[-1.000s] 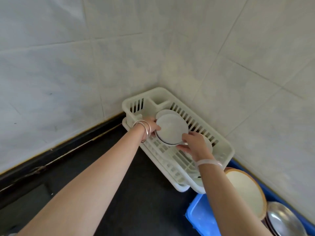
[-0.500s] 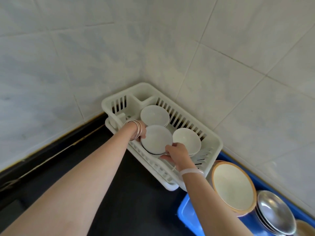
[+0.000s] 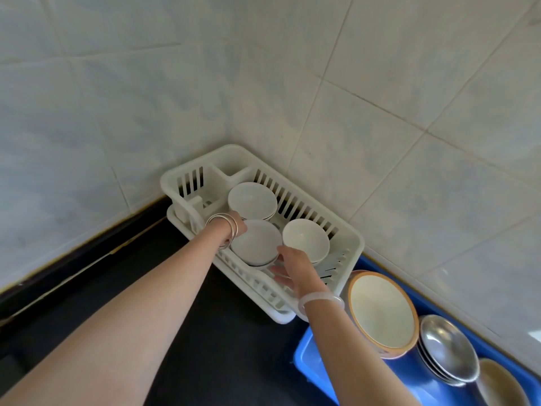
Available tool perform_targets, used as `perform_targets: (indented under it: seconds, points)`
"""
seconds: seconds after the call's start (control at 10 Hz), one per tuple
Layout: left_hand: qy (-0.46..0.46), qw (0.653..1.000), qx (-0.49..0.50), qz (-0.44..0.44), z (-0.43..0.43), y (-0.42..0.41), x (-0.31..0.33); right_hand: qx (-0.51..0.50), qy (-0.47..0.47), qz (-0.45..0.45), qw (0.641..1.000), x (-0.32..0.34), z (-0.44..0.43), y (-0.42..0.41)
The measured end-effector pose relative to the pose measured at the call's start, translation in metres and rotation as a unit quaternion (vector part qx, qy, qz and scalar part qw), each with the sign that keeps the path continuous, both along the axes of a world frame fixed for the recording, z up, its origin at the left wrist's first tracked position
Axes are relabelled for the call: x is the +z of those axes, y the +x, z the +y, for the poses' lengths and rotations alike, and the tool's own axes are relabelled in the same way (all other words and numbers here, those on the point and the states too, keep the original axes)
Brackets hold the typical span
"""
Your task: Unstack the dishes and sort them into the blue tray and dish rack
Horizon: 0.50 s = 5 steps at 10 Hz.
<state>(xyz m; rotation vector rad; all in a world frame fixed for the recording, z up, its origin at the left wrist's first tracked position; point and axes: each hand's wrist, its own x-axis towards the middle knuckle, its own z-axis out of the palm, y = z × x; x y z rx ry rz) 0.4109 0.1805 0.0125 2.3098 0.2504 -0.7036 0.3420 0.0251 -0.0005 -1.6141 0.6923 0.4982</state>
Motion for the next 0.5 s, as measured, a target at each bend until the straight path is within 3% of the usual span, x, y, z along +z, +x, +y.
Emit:
perform_targets:
  seconds: [0.2,0.3,0.4,0.5]
  points:
    - [-0.002,0.999,0.012,-0.050,-0.004,-0.010,-0.001,0.056,-0.044,-0.019,0.997,0.016,0.012,-0.007]
    - [0.021,0.997,0.017,-0.067,-0.006,-0.016,0.003,0.046,-0.016,-0.026,0.998,0.032,0.005,-0.019]
    - [0.029,0.995,0.029,-0.096,-0.006,-0.018,0.009,0.020,0.026,-0.132,0.991,0.065,-0.016,-0.033]
    - [0.039,0.991,0.059,-0.117,-0.013,-0.041,0.012,-0.015,0.098,-0.274,0.957,0.133,-0.053,-0.069]
